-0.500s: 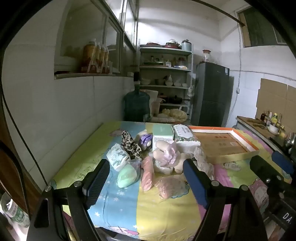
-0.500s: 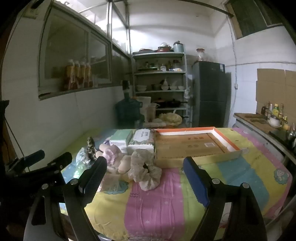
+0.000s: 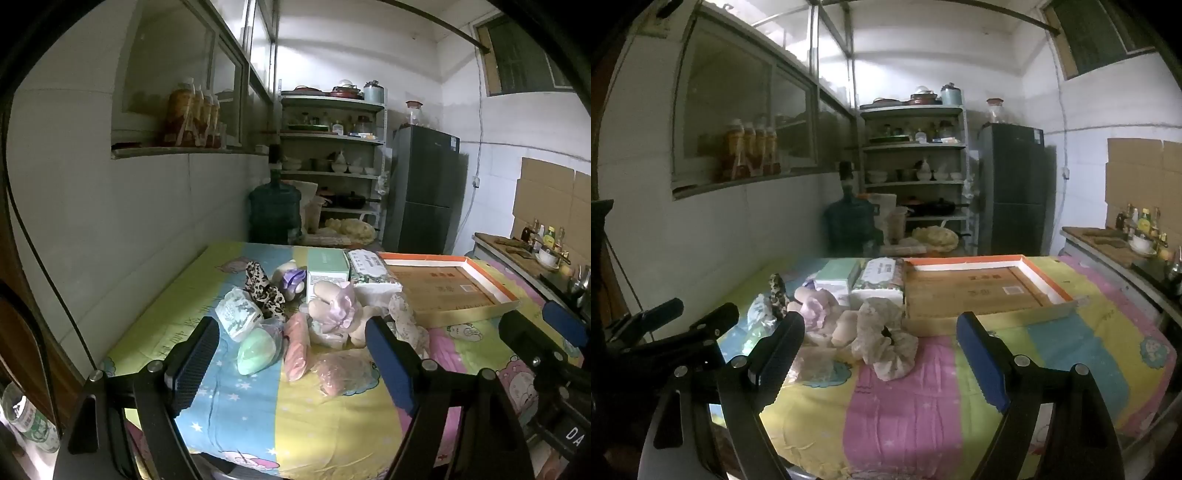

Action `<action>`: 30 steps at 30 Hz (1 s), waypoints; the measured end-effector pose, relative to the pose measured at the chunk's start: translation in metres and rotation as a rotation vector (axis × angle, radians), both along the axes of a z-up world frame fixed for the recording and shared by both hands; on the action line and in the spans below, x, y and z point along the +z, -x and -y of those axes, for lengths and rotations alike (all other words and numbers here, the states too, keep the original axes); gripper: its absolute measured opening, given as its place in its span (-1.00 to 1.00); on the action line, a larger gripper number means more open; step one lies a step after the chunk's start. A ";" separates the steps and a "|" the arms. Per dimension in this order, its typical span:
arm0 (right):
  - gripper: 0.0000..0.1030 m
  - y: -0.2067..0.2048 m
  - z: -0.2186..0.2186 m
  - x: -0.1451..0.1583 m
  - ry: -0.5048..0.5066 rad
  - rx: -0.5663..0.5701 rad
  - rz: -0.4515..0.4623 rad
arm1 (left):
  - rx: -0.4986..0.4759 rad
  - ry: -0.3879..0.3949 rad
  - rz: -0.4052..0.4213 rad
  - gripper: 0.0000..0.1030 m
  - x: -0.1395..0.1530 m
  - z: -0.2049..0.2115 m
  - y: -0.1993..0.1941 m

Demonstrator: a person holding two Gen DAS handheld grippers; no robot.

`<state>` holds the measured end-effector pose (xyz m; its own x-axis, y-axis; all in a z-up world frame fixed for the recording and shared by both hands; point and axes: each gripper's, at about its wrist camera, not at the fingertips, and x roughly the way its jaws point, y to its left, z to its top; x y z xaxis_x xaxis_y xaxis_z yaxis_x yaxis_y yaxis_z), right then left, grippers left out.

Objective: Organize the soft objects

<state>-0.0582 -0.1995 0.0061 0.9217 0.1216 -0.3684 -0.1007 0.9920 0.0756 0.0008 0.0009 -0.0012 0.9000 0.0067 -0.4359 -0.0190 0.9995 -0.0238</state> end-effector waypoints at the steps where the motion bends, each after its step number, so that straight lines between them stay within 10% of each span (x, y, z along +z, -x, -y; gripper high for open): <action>1: 0.67 0.001 -0.001 0.004 0.002 0.002 0.001 | -0.001 0.000 0.000 0.58 0.000 0.000 0.000; 30: 0.67 0.001 -0.008 -0.002 -0.004 0.017 0.003 | -0.009 -0.004 0.006 0.52 0.006 -0.002 0.004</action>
<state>-0.0597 -0.1916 0.0036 0.9204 0.1388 -0.3654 -0.1178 0.9899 0.0793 -0.0032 0.0028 0.0043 0.9024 0.0004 -0.4308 -0.0098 0.9998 -0.0195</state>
